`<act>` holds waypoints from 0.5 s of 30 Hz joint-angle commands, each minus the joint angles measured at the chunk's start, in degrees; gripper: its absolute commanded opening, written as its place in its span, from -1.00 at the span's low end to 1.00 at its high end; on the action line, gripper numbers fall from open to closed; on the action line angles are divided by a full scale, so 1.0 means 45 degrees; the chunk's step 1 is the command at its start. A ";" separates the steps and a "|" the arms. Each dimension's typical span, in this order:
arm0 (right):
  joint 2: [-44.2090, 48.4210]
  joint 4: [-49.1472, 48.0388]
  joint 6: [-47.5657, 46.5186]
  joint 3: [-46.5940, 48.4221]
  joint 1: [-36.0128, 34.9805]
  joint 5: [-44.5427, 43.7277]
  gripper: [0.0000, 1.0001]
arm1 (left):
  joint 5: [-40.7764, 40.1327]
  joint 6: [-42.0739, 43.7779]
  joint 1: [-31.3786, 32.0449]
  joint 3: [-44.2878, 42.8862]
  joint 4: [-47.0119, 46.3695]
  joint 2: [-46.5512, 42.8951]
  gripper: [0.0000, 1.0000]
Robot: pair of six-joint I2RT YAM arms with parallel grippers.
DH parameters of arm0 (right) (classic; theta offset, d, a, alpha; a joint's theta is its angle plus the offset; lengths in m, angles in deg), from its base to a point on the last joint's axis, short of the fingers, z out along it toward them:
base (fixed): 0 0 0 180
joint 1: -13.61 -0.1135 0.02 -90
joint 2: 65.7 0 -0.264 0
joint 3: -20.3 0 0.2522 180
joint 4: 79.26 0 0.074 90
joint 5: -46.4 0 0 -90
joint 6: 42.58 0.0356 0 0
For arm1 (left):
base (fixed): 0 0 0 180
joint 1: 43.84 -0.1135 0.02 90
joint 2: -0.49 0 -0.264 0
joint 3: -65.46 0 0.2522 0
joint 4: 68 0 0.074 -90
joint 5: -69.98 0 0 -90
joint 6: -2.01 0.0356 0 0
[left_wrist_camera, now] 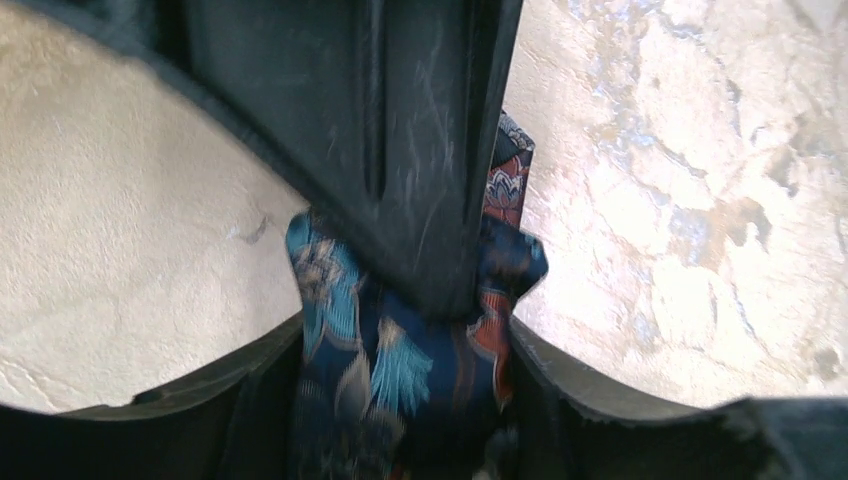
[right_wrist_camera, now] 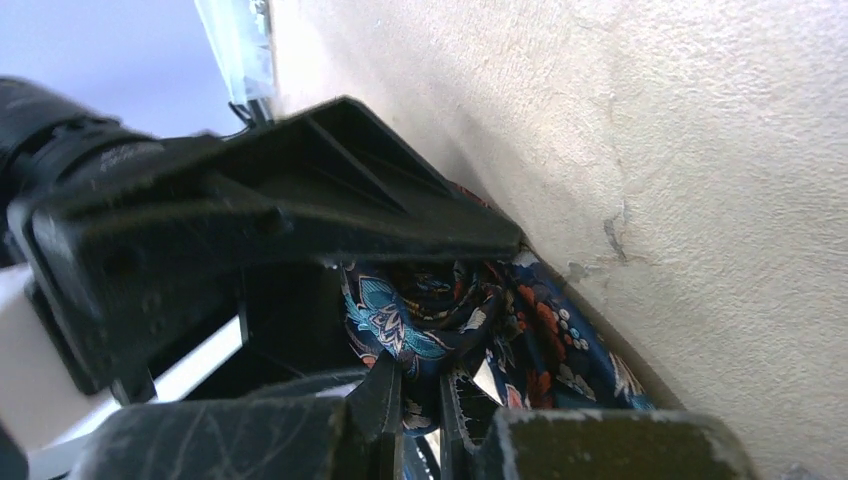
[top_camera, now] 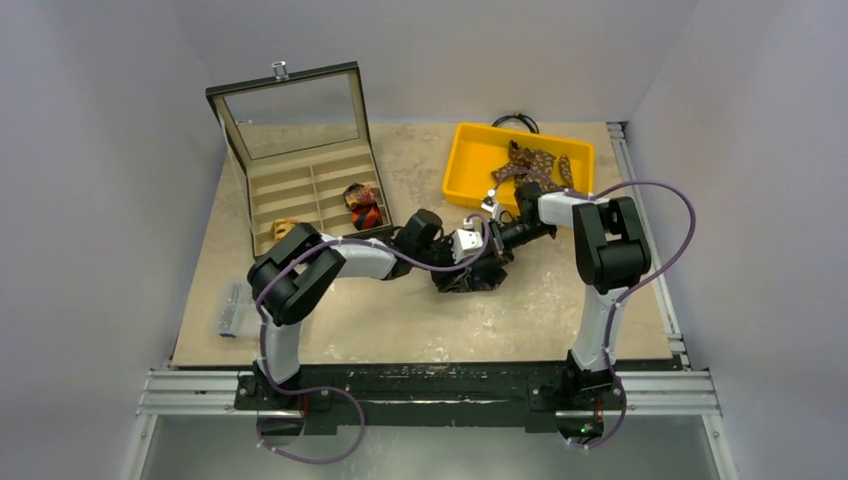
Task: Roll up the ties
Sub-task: Roll the tie at the center of the board.
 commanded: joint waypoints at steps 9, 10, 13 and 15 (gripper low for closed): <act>-0.1782 0.0503 -0.2902 0.0160 0.0831 -0.1206 -1.00 | 0.2906 -0.2128 -0.0631 0.2181 -0.7846 0.0779 0.43; -0.1877 0.0536 -0.2912 0.0167 0.0828 -0.1257 -1.00 | 0.2946 -0.2129 -0.0621 0.2093 -0.7898 0.0927 0.40; -0.2152 0.0572 -0.2884 0.0286 0.0828 -0.1471 -1.00 | 0.2908 -0.1670 -0.0586 0.1774 -0.7448 0.1160 0.18; -0.2310 0.0502 -0.2726 0.0465 0.0825 -0.1689 -1.00 | 0.2498 -0.0856 -0.0476 0.1703 -0.6340 0.0971 -0.07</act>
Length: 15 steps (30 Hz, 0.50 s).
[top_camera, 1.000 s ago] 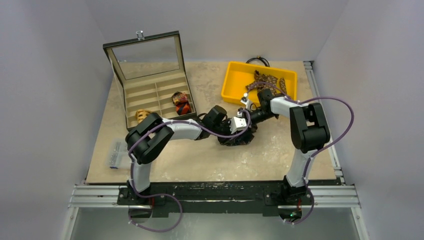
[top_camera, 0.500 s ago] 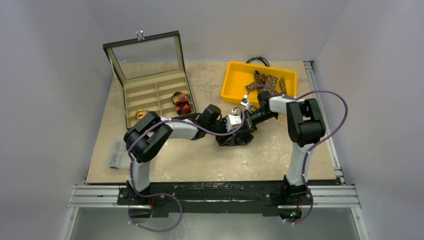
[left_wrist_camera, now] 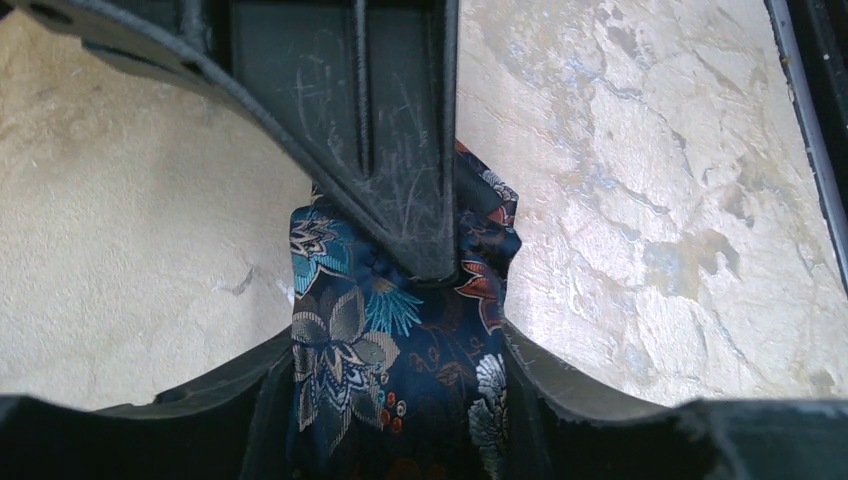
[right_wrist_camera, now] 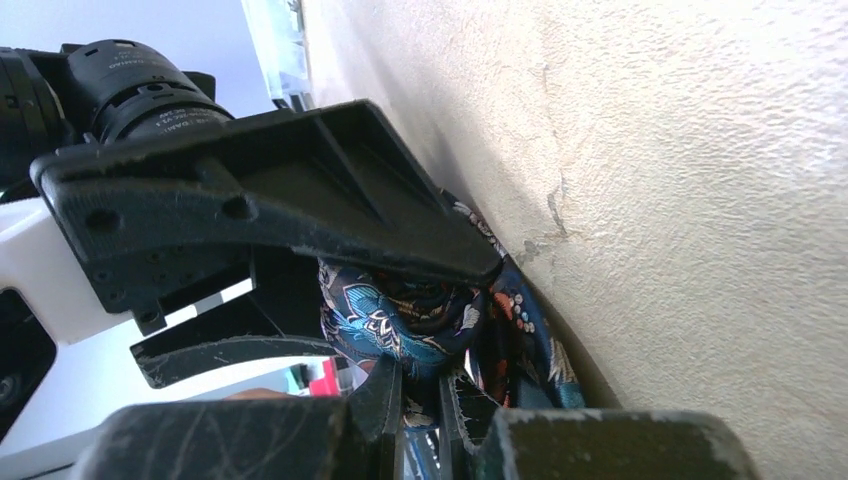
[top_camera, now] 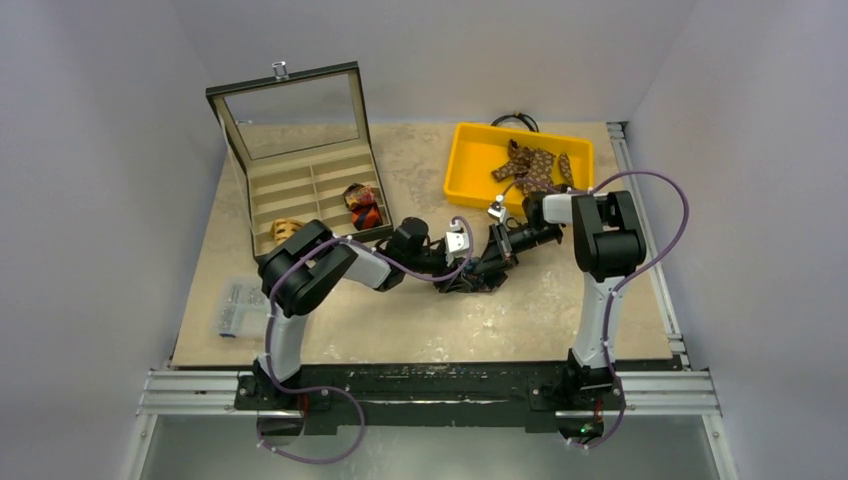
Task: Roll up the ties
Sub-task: Roll the tie at the center of the board.
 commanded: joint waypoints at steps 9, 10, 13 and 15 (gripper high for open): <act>0.0573 -0.0025 0.0083 0.1000 -0.0010 -0.3117 -0.06 | -0.3149 0.3115 0.0548 -0.0023 0.6035 -0.1643 -0.68; 0.0921 0.0030 0.0267 0.0904 -0.0009 -0.3064 0.05 | -0.3497 0.3186 0.0630 -0.0096 0.6583 -0.1627 -0.68; 0.1676 0.0155 0.0706 0.0591 -0.0030 -0.2771 0.41 | -0.4305 0.3210 0.0945 -0.0333 0.7468 -0.1420 -0.63; 0.1910 -0.0084 0.1064 0.0240 -0.0093 -0.2419 0.40 | -0.4757 0.3285 0.1234 -0.0616 0.7941 -0.1234 -0.58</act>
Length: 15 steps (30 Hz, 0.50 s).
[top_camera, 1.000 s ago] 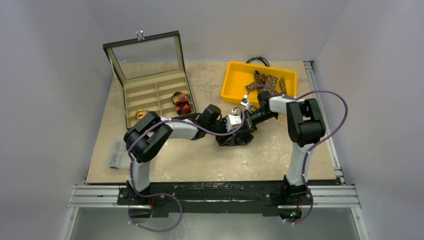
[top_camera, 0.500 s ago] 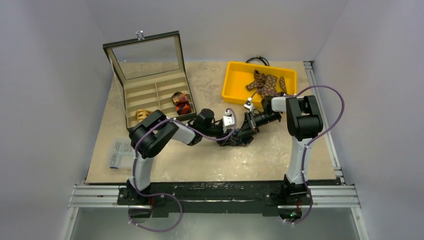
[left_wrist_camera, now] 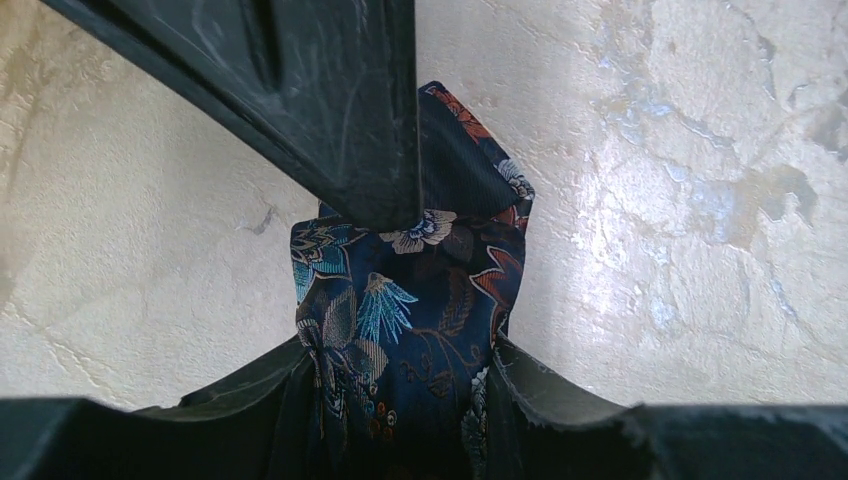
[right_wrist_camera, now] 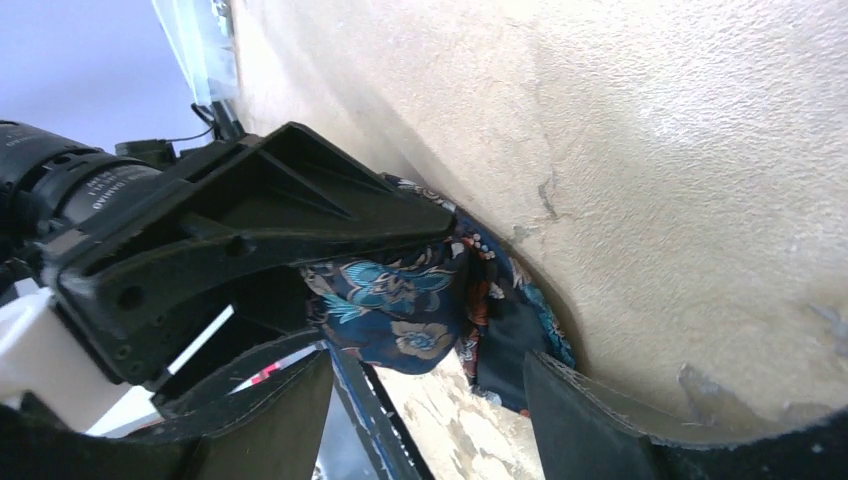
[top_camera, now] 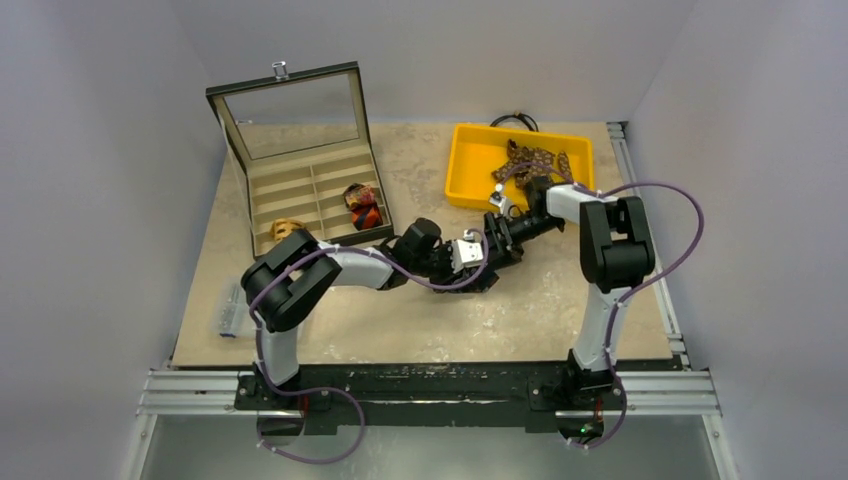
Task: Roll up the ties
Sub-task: Roll the tie at the center of the board.
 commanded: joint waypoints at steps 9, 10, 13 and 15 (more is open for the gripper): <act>0.1886 -0.0436 0.0720 -0.0984 0.0642 -0.1737 0.32 | -0.2665 0.1029 0.0924 -0.1375 0.5332 0.1168 -0.55; 0.2151 -0.0208 0.0628 -0.1023 0.0938 -0.1953 0.35 | -0.2667 0.1018 0.0913 -0.1353 0.5368 0.1170 -0.56; 0.2832 -0.0019 0.0784 -0.1314 0.1329 -0.2699 0.39 | -0.2617 0.0851 0.0921 -0.1292 0.5376 0.1148 -0.56; 0.3007 -0.0263 0.1038 -0.1711 0.1332 -0.3422 0.45 | -0.2643 0.0746 0.0922 -0.1338 0.5401 0.1173 -0.57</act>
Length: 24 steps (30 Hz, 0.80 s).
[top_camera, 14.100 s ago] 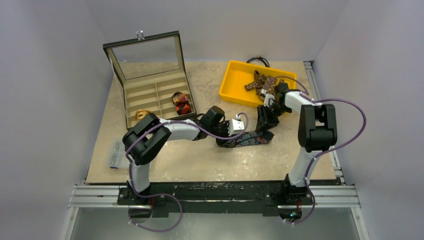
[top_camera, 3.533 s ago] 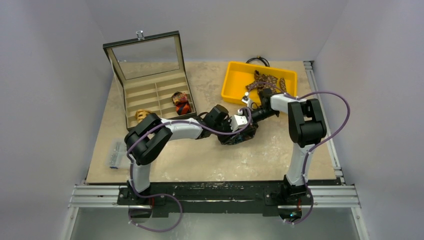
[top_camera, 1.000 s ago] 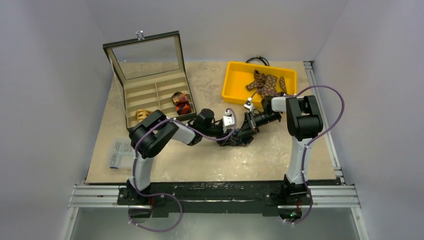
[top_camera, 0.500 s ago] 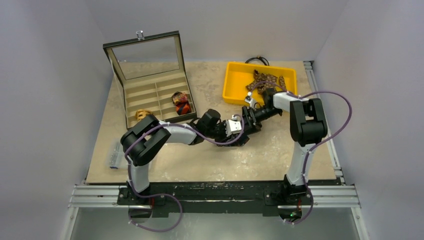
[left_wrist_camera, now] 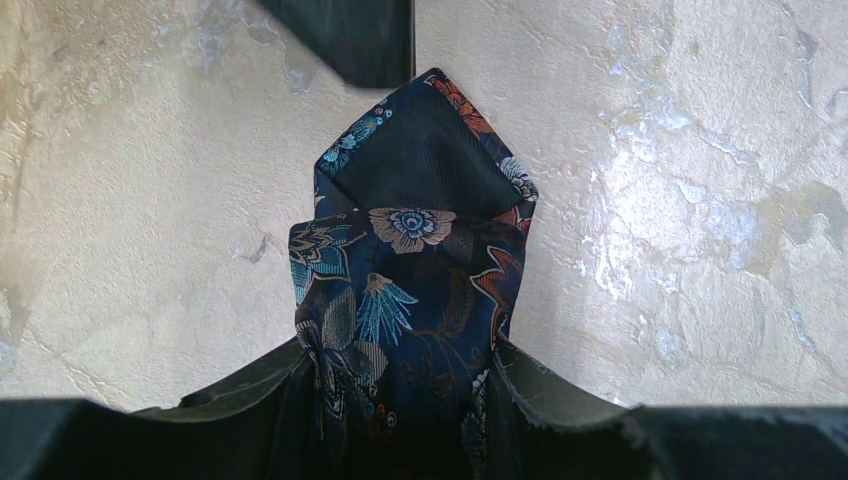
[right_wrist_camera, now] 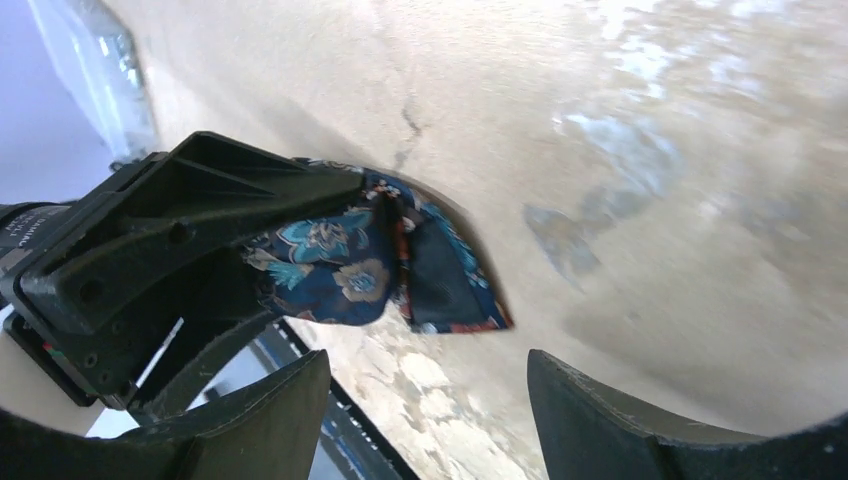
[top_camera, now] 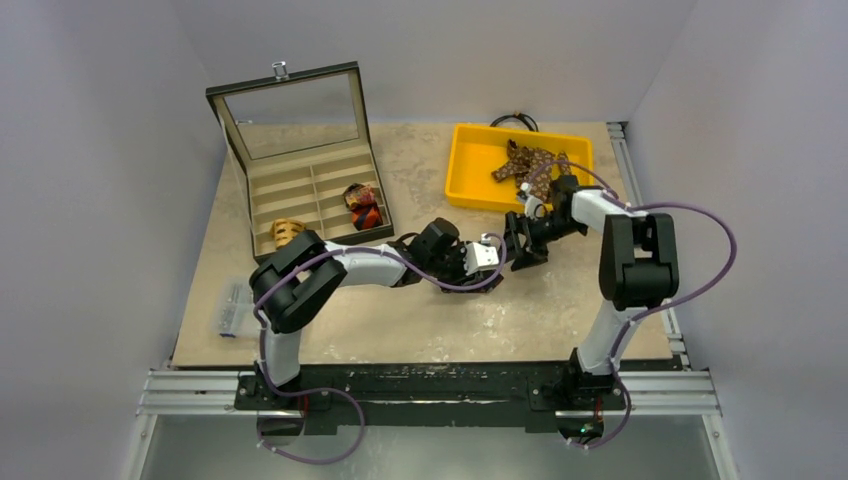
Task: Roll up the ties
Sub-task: Roll the tie at the center of the board.
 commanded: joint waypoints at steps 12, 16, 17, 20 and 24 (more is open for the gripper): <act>-0.0458 -0.2288 0.2621 -0.0897 -0.0960 0.1408 0.44 | -0.0995 0.0185 0.0091 -0.0010 0.2901 0.1126 -0.56; -0.0042 -0.2755 0.3248 -0.0749 -0.1268 0.2322 0.38 | -0.1034 0.0292 0.0120 -0.0031 0.2867 0.1163 -0.56; 0.0048 -0.2927 0.3463 -0.0795 -0.1298 0.2445 0.36 | -0.1033 0.0288 0.0125 -0.0040 0.2851 0.1185 -0.56; 0.0341 -0.3364 0.4075 -0.0935 -0.1389 0.2545 0.36 | -0.1069 0.0298 0.0144 -0.0065 0.2810 0.1224 -0.56; 0.0608 -0.3714 0.4682 -0.1042 -0.1597 0.2380 0.53 | -0.1091 0.0284 0.0202 -0.0156 0.2880 0.1284 -0.56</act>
